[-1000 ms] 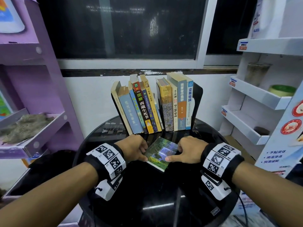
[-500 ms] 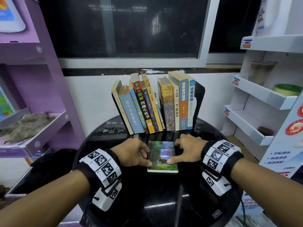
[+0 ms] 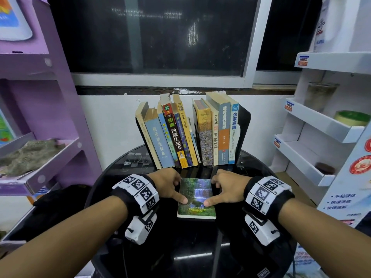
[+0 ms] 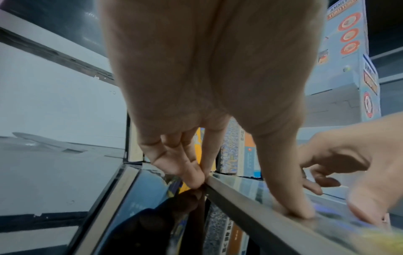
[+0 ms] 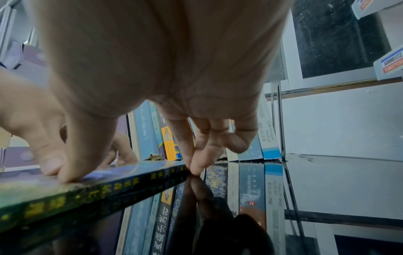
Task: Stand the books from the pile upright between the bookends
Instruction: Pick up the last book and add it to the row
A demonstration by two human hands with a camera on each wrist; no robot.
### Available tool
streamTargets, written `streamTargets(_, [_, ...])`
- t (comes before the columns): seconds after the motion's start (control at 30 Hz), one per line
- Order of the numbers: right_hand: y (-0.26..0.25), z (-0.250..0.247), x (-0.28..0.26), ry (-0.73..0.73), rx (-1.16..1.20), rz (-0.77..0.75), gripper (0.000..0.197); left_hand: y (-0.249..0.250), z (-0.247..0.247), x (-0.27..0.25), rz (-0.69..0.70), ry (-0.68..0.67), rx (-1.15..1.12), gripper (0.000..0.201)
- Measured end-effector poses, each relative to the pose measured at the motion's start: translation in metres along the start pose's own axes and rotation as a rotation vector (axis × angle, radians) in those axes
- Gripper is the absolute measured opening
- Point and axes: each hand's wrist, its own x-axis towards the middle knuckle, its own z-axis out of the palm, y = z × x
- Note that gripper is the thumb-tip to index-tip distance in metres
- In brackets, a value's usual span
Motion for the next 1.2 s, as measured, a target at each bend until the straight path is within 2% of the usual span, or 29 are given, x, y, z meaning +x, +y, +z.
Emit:
streamTargets(0.2, [-0.002, 0.002, 0.001, 0.016, 0.033, 0.009, 0.085, -0.001, 0.004, 0.0, -0.007, 0.021, -0.149, 0.078])
streamTargets(0.4, [-0.003, 0.001, 0.001, 0.038, 0.066, 0.012, 0.086, -0.003, 0.007, 0.001, -0.035, 0.025, -0.34, 0.095])
streamTargets(0.47, [-0.003, 0.001, 0.002, 0.04, 0.087, 0.011, 0.09, -0.003, 0.007, 0.001, -0.024, 0.035, -0.345, 0.095])
streamTargets(0.53, [-0.002, 0.001, 0.002, 0.039, 0.094, 0.014, 0.093, -0.002, 0.006, 0.0, -0.015, 0.049, -0.363, 0.085])
streamTargets(0.63, [-0.002, 0.001, 0.003, 0.048, 0.104, 0.038, 0.089, -0.001, 0.007, 0.0, 0.0, 0.088, -0.414, 0.059])
streamTargets(0.77, [-0.004, 0.0, 0.004, 0.056, 0.187, 0.063, 0.063, 0.001, 0.003, -0.004, 0.026, 0.137, -0.458, 0.04])
streamTargets(0.83, [-0.004, -0.003, 0.003, 0.108, 0.245, 0.053, 0.063, 0.0, -0.002, -0.004, 0.057, 0.214, -0.422, 0.035])
streamTargets(1.03, [-0.003, -0.007, 0.008, 0.399, 0.44, 0.036, 0.074, 0.0, -0.019, -0.005, 0.142, 0.45, -0.365, 0.035])
streamTargets(1.2, [-0.003, -0.008, 0.006, 0.533, 0.493, 0.004, 0.057, -0.001, -0.025, -0.007, 0.188, 0.586, -0.381, 0.028])
